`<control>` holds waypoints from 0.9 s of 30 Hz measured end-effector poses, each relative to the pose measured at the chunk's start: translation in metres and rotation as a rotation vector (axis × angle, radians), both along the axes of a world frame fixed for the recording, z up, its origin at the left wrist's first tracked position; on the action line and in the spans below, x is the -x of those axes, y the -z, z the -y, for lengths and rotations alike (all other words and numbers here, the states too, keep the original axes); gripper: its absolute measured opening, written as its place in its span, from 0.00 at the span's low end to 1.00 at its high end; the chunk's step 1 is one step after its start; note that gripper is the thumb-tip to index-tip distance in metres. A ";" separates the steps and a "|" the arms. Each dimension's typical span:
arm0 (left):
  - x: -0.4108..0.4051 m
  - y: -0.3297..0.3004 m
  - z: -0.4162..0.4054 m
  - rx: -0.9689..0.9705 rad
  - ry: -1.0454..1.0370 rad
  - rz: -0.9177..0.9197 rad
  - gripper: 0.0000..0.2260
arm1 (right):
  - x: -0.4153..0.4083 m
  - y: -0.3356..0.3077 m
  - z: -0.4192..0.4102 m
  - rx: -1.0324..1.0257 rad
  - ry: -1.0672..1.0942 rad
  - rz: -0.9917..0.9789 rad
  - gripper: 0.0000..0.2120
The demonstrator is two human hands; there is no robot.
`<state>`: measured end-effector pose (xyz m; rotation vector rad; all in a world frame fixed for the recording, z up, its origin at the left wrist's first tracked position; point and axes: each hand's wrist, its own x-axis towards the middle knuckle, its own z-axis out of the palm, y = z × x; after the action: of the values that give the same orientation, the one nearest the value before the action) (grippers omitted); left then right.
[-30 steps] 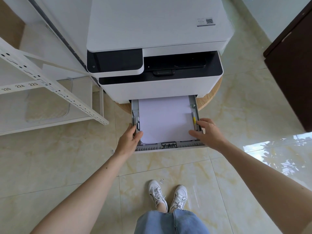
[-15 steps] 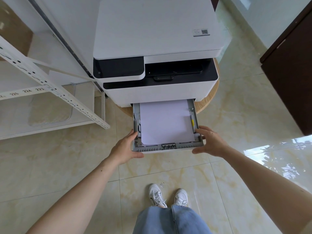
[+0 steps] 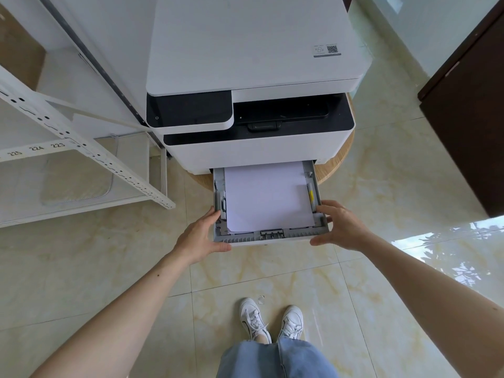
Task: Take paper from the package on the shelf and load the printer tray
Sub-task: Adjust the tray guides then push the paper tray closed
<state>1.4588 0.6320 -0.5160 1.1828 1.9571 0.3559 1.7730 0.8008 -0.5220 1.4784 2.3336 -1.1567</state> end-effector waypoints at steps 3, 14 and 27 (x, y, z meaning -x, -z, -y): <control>0.006 0.000 -0.008 -0.002 -0.007 0.010 0.47 | 0.006 0.000 -0.007 -0.002 0.012 -0.013 0.46; 0.026 0.007 -0.035 -0.054 -0.030 0.060 0.46 | 0.022 0.003 -0.034 -0.033 0.038 -0.059 0.46; 0.032 0.008 -0.068 -0.232 -0.229 -0.129 0.40 | 0.045 -0.004 -0.066 -0.147 0.193 -0.115 0.45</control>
<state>1.4266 0.6999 -0.5236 1.1497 2.2170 0.6549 1.7276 0.8665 -0.5183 1.7665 2.4422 -1.1650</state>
